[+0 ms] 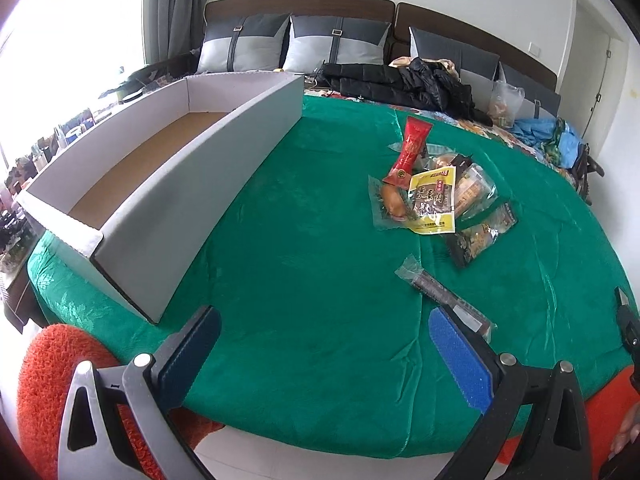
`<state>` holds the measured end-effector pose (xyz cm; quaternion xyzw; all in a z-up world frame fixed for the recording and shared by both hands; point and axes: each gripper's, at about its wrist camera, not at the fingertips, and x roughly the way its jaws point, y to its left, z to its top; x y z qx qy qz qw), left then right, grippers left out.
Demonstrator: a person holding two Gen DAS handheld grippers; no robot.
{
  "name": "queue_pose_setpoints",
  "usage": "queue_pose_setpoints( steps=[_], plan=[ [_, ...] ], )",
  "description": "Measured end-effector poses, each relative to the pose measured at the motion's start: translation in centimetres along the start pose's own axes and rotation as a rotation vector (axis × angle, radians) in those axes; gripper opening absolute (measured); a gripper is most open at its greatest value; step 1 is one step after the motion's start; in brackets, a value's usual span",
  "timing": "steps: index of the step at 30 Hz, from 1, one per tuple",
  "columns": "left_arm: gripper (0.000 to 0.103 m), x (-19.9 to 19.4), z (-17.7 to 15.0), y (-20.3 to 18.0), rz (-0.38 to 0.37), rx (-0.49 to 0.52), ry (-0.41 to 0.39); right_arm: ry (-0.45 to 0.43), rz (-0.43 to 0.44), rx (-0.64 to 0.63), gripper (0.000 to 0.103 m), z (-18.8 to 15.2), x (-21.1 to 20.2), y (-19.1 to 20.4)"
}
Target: Organize snacks
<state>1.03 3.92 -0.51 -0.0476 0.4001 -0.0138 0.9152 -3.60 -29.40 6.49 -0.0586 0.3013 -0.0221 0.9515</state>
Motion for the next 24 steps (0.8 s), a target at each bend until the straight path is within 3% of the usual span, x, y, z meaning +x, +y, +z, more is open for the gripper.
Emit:
queue_pose_setpoints(
  steps=[15, 24],
  plan=[
    [0.103, 1.2, -1.1, -2.6, 0.034, 0.101, 0.036, -0.036, 0.012, 0.014, 0.097, 0.1, -1.3, -0.5],
    [0.103, 1.6, -1.3, -2.7, 0.048, 0.103, 0.049, -0.049, 0.022, 0.009, 0.097, 0.3, -1.6, -0.6]
  ],
)
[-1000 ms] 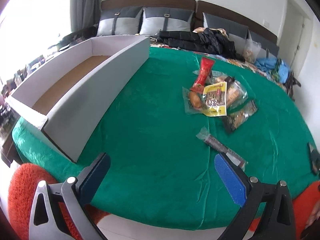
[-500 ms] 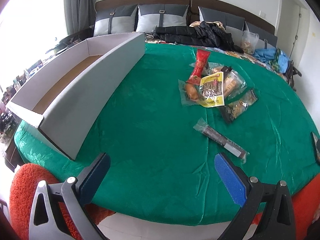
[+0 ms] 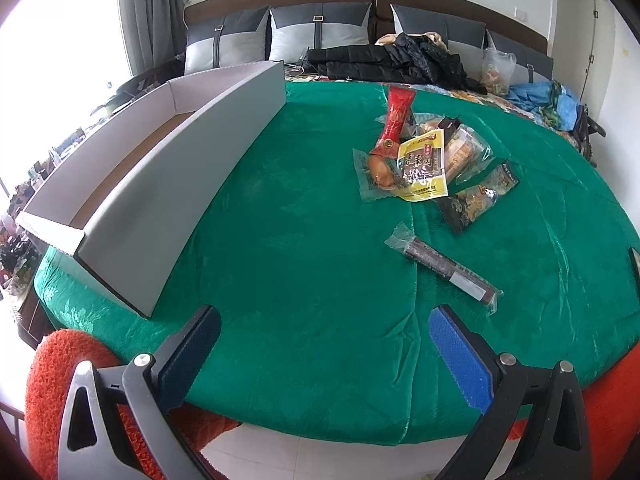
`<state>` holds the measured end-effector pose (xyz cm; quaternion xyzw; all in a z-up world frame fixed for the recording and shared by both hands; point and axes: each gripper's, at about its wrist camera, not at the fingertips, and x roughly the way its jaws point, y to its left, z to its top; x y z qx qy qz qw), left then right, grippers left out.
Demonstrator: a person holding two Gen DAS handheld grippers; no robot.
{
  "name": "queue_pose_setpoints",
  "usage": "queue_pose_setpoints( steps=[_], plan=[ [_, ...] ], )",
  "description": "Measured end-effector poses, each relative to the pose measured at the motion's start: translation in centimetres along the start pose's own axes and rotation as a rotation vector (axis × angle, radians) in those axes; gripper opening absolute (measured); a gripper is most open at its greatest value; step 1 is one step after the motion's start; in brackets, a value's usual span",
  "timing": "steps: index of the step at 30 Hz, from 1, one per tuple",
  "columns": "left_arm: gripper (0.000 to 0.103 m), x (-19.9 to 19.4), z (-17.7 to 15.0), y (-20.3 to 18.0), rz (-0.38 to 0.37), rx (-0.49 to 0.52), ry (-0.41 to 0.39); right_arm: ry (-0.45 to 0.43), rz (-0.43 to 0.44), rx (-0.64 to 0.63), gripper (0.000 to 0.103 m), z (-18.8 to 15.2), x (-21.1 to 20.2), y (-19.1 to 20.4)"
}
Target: Organize snacks
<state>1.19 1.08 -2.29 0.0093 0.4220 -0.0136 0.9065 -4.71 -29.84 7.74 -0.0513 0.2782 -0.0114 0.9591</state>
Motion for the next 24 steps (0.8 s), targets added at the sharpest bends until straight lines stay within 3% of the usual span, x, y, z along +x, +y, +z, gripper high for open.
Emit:
queue_pose_setpoints(
  steps=[13, 18, 24],
  plan=[
    [0.103, 0.0, 0.0, 0.3, -0.014, -0.022, 0.023, -0.013, 0.000, -0.008, 0.097, 0.4, -0.6, 0.1],
    [0.103, 0.1, -0.1, 0.1, -0.015, 0.015, 0.014, -0.017, 0.004, -0.003, 0.097, 0.7, -0.2, 0.2],
    [0.103, 1.8, 0.3, 0.2, -0.097, -0.050, 0.073, 0.039, 0.003, -0.052, 0.097, -1.2, 1.9, 0.7]
  ],
)
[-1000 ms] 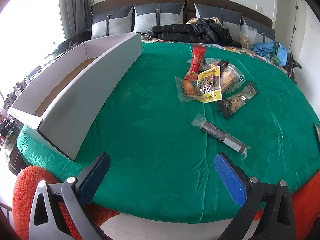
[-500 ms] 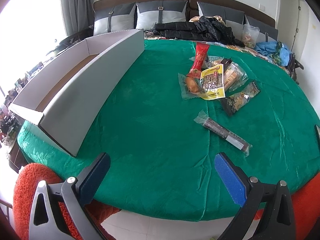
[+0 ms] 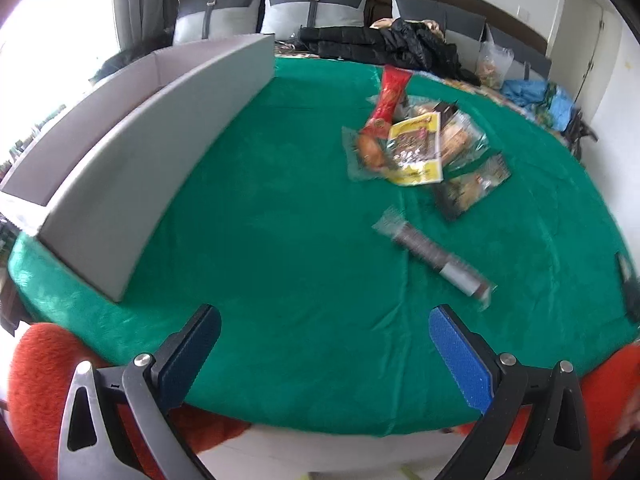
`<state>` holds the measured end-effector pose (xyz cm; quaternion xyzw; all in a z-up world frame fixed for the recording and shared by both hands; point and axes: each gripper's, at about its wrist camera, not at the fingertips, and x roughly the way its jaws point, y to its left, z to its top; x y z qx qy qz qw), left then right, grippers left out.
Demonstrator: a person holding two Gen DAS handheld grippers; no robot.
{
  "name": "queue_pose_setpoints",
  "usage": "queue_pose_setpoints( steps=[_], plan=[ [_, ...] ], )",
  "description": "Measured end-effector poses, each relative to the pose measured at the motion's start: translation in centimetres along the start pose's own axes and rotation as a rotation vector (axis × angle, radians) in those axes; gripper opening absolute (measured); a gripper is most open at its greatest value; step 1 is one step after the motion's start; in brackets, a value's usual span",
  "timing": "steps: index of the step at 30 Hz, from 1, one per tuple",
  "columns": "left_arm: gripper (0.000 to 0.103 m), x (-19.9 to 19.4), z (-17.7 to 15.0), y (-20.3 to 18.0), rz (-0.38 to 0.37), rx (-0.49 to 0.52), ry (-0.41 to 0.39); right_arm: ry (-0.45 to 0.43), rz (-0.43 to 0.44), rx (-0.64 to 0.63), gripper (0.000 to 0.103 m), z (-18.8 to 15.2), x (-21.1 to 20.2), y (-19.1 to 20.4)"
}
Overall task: Organize snacks
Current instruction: 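Grasp the clear-wrapped chocolate stick snack with the left gripper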
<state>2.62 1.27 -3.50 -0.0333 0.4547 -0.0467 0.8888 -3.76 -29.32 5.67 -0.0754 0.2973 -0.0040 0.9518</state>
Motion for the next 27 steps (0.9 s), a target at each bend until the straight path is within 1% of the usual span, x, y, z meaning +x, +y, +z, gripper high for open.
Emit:
queue_pose_setpoints(
  steps=[1, 3, 6, 8, 9, 11, 13, 14, 16, 17, 19, 22, 25, 26, 27],
  plan=[
    [0.103, -0.1, 0.1, -0.2, 0.002, 0.000, -0.005, 0.010, -0.005, -0.005, 0.097, -0.5, 0.5, 0.0],
    [0.103, -0.1, -0.2, -0.6, -0.004, 0.005, 0.001, 0.030, 0.022, 0.034, 0.097, -0.7, 1.2, -0.6],
    [0.103, 0.6, -0.9, -1.4, -0.012, 0.000, 0.048, -0.010, 0.042, 0.089, 0.097, -0.7, 1.4, -1.5],
    [0.103, 1.7, -0.2, -2.4, -0.020, -0.005, 0.074, 0.012, 0.062, 0.124, 0.097, -1.0, 2.2, -2.0],
    [0.103, 2.7, 0.7, -3.4, -0.016, -0.011, 0.096, 0.030, 0.075, 0.148, 0.097, -1.1, 2.8, -2.4],
    [0.103, 4.3, 2.6, -5.6, -0.013, -0.007, 0.113, 0.046, 0.085, 0.181, 0.097, -1.3, 3.5, -3.0],
    [0.103, 5.8, 3.9, -8.0, 0.028, 0.037, 0.110, 0.058, 0.094, 0.210, 0.097, -1.4, 4.1, -3.5],
    [0.103, 7.0, 4.3, -9.3, 0.080, 0.072, 0.123, 0.065, 0.096, 0.222, 0.097, -1.5, 4.4, -3.8],
    [0.103, 8.7, 4.1, -10.2, 0.153, 0.111, 0.153, 0.082, 0.096, 0.246, 0.097, -1.6, 5.1, -4.5],
    [0.103, 9.2, 3.6, -10.1, 0.181, 0.125, 0.162, 0.084, 0.096, 0.254, 0.097, -1.6, 5.2, -4.7],
    [0.103, 8.7, 2.4, -8.8, 0.147, 0.120, 0.128, 0.088, 0.095, 0.271, 0.097, -1.8, 5.3, -5.2],
    [0.103, 7.9, 1.6, -6.0, 0.142, 0.105, 0.115, 0.093, 0.105, 0.312, 0.097, -2.2, 5.1, -6.0],
    [0.103, 8.0, 2.0, -3.5, 0.134, 0.087, 0.131, 0.101, 0.108, 0.335, 0.097, -2.3, 5.2, -6.3],
    [0.103, 8.2, 2.2, -2.8, 0.120, 0.068, 0.142, 0.104, 0.107, 0.336, 0.097, -2.2, 5.4, -6.3],
    [0.103, 8.4, 2.4, -1.9, 0.087, 0.036, 0.161, 0.109, 0.106, 0.334, 0.097, -2.2, 5.6, -6.2]
  ],
)
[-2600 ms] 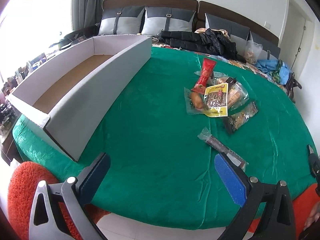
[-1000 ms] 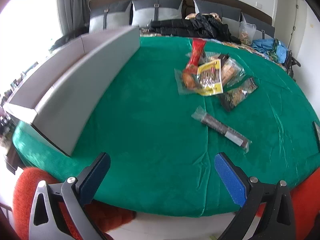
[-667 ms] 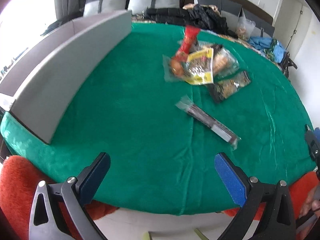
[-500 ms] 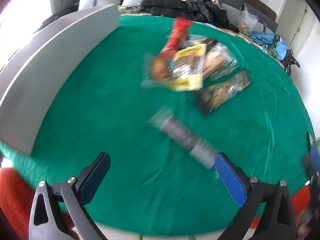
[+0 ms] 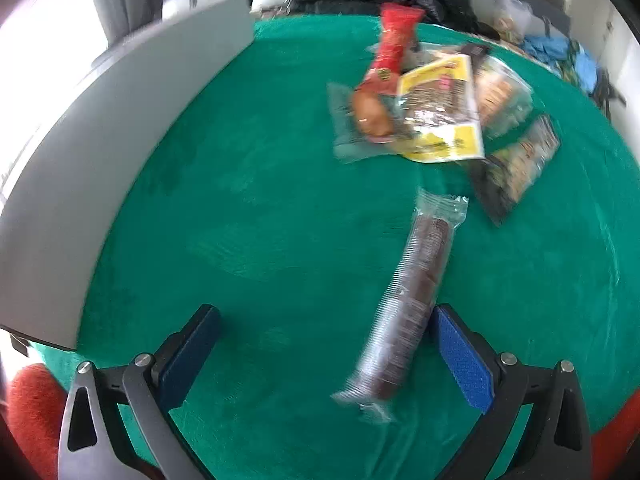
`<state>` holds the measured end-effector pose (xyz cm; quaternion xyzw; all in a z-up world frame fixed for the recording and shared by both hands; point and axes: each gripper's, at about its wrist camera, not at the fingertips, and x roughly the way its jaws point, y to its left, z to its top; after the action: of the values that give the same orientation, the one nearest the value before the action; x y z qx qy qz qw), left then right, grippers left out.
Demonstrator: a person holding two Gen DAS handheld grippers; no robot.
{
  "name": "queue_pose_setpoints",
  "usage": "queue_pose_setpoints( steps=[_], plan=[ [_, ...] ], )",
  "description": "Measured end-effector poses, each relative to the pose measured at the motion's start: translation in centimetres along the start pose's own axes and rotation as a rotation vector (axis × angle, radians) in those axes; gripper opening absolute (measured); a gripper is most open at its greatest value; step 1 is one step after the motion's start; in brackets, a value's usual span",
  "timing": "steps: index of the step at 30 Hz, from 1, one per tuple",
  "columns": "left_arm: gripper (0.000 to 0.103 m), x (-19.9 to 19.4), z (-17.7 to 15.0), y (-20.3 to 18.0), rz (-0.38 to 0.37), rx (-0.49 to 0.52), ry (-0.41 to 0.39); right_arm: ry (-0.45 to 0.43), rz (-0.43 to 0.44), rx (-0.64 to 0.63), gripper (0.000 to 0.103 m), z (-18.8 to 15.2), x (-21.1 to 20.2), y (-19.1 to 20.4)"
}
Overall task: Organize snacks
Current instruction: 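Grasp the clear-wrapped chocolate stick snack with the left gripper, then carry the chocolate stick with the left gripper while the right gripper grasps the Astavt snack stick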
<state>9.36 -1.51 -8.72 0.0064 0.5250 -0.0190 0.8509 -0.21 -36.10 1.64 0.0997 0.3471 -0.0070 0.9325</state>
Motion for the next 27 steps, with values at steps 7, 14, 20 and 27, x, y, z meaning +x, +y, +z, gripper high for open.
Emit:
queue_pose_setpoints(
  steps=[7, 14, 20, 27],
  plan=[
    [0.103, -0.2, 1.6, -0.7, 0.031, 0.053, 0.054, 0.048, 0.003, -0.032, 0.097, -0.7, 0.9, 0.7],
    [0.018, -2.2, 0.3, -3.1, -0.050, 0.210, 0.004, 0.157, 0.040, -0.010, 0.097, 0.0, 3.3, 1.1],
    [0.017, -3.5, -2.6, -0.5, -0.083, 0.142, -0.037, 0.328, 0.128, 0.114, 0.093, 5.8, 10.3, 3.9],
    [0.017, -3.9, -3.6, 2.6, -0.077, 0.062, -0.073, 0.453, 0.081, 0.321, 0.049, 7.6, 18.2, 7.6]
  ],
)
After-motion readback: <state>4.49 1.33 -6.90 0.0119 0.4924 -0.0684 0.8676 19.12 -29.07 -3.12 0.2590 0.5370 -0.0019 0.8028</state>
